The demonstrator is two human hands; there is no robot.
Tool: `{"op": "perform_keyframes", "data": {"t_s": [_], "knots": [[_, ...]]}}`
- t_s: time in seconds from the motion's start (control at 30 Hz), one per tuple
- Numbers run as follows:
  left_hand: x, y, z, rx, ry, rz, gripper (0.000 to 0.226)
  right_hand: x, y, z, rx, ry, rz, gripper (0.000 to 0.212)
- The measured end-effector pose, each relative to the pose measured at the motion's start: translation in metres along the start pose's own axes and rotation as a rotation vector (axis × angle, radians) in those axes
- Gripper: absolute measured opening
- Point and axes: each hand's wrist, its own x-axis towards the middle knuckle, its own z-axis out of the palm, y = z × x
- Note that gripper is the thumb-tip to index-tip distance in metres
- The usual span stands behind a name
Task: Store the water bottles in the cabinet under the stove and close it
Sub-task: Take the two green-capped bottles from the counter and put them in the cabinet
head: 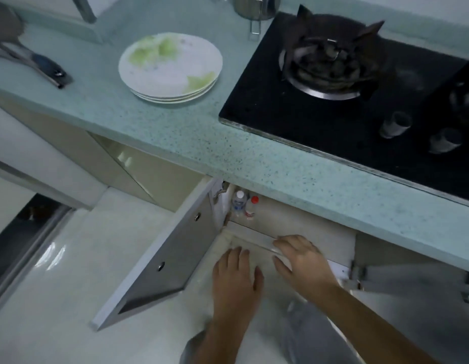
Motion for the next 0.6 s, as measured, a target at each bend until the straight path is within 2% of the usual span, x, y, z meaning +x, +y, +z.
{"op": "perform_keyframes", "data": {"t_s": [0.13, 0.23, 0.37, 0.5, 0.6], "knots": [[-0.021, 0.016, -0.048, -0.044, -0.014, 0.084, 0.037, -0.029, -0.020, -0.060, 0.000, 0.043, 0.076, 0.027], [-0.025, 0.022, -0.080, -0.062, -0.039, 0.182, 0.038, -0.064, -0.028, -0.092, -0.008, 0.138, 0.245, 0.037], [-0.022, 0.038, -0.117, 0.003, -0.074, 0.415, 0.039, -0.117, -0.036, -0.127, -0.041, 0.222, 0.499, 0.040], [-0.018, 0.064, -0.133, 0.029, -0.128, 0.556, 0.044, -0.173, -0.042, -0.158, -0.056, 0.349, 0.713, 0.027], [-0.022, 0.097, -0.132, 0.011, -0.165, 0.678, 0.048, -0.217, -0.048, -0.174, -0.079, 0.437, 0.848, 0.025]]}}
